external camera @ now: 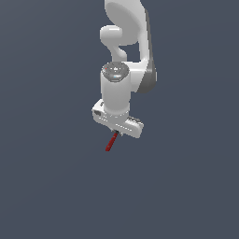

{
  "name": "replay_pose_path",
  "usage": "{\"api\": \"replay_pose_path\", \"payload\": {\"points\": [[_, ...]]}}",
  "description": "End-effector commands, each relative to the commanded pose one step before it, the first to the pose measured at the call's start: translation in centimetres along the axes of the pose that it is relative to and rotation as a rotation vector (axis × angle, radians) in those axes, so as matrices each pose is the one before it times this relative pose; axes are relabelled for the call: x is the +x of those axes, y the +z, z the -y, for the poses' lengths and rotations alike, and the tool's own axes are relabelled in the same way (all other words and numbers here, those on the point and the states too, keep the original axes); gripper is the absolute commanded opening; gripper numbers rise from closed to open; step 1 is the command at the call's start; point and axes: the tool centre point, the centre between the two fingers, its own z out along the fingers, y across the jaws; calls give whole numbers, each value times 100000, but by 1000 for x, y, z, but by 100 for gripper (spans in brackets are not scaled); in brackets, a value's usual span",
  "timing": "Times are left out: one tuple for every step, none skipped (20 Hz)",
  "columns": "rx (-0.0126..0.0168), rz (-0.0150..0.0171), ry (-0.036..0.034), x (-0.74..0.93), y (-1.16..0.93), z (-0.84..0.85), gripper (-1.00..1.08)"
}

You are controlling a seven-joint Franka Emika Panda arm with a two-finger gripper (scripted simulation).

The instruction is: Pick up the object and move it to a goal position.

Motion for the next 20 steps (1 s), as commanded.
{"api": "replay_pose_path", "payload": {"points": [[18, -36, 8, -213, -3200, 89, -100], [0, 0, 0, -69, -1258, 43, -100], [0, 0, 0, -66, -1256, 44, -100], [-66, -2, -19, -69, -1233, 69, -100], [0, 0, 0, -60, -1231, 45, -100], [0, 0, 0, -57, -1213, 45, -100], [0, 0, 0, -54, -1197, 46, -100], [0, 0, 0, -50, -1181, 47, -100], [0, 0, 0, -47, -1166, 48, -100], [0, 0, 0, -43, -1152, 49, -100], [-33, 17, -58, -50, -1120, 94, -100], [0, 0, 0, -35, -1119, 52, -100], [0, 0, 0, -30, -1071, 52, -100], [0, 0, 0, -24, -1008, 52, -100], [8, 23, -65, -29, -930, 84, -100], [0, 0, 0, -14, -875, 49, -100], [0, 0, 0, -9, -811, 48, -100], [0, 0, 0, -4, -749, 46, -100], [20, 23, -62, -9, -680, 72, -100], [0, 0, 0, 2, -628, 42, -100]]}}
